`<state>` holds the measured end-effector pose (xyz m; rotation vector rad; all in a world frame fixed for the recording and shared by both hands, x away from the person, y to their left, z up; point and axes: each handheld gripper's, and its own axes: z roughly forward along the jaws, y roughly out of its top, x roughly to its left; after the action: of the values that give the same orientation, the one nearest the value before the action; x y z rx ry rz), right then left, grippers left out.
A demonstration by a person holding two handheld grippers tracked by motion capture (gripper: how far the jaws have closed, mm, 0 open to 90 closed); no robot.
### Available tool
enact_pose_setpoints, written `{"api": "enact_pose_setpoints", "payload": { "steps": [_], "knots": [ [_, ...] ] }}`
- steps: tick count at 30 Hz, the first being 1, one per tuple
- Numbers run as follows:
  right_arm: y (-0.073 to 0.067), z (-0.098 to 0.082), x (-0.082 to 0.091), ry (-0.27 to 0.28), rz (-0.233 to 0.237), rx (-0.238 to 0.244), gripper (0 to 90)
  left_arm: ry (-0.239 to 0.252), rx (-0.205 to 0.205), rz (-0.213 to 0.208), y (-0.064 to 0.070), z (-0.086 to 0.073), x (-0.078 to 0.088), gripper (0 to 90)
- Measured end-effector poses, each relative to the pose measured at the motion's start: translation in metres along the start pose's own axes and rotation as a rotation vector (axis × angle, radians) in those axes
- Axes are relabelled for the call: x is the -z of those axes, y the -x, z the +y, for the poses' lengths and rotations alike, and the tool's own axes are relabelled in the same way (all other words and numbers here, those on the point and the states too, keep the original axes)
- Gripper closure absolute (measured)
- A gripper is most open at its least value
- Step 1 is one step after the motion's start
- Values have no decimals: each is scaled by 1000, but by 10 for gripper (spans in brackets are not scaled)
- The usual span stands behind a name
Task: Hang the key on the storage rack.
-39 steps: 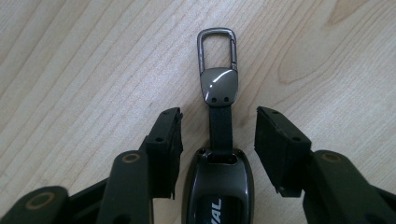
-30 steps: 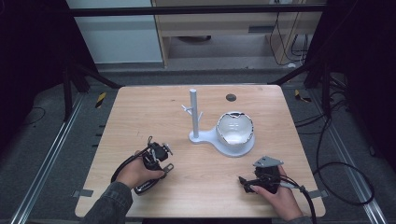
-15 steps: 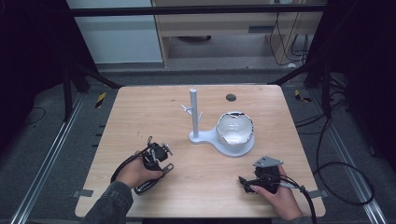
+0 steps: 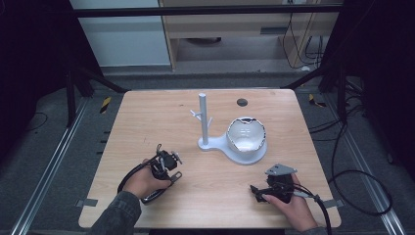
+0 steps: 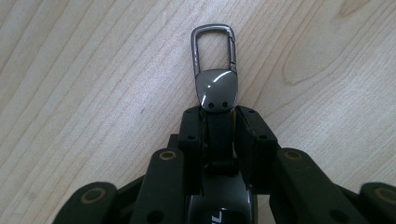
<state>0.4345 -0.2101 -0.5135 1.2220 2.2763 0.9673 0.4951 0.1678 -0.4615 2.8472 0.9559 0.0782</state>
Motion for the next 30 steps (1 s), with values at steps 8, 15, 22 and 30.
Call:
{"api": "enact_pose_setpoints", "payload": {
  "steps": [8, 15, 22, 30],
  "knots": [
    [0, 0, 0, 0, 0, 0, 5, -6, -4, 3, -1, -2, 0, 767],
    [0, 0, 0, 0, 0, 0, 5, 9, -15, 18, 1, -4, 3, 796],
    [0, 0, 0, 0, 0, 0, 5, 66, 6, 24, 1, -14, 14, 798],
    [0, 0, 0, 0, 0, 0, 5, 189, 70, 32, -6, -38, 44, 802]
  ]
}}
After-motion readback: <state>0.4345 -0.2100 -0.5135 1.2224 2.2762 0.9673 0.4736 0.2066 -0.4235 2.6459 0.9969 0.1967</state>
